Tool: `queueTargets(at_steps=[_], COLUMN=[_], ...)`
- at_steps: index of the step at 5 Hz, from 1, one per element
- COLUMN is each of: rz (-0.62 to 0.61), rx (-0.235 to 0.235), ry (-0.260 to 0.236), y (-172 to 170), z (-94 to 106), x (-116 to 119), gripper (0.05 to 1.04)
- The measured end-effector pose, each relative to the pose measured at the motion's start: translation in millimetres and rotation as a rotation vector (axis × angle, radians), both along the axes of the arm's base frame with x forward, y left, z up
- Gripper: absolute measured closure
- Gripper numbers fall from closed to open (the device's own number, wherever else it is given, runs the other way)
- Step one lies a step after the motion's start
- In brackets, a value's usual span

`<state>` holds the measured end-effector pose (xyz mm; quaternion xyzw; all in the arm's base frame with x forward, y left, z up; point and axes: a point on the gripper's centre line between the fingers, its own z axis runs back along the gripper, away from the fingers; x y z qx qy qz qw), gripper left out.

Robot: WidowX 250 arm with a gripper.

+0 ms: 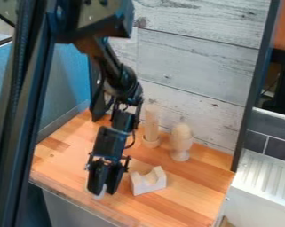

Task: Put the cylinder on top of the arch

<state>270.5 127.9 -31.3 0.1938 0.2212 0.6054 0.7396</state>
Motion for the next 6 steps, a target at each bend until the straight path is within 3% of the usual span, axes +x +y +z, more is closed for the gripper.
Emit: queueTargets(at_steps=[1,3,4,5,6], rz=[-0.128,-0.231,-0.28,-0.352,-0.375], rx=[0.013,0.001,-0.058,-0.077,-0.083], ry=[-0.063,-0.188,-0.202,-0.235,-0.236], y=[-7,-15,-21,-26,-29], z=[22.2,58.2,56.9,60.7,53.8], x=[0,-6,-4,9,23], gripper=[0.579,0.579,0.579,0.579,0.579])
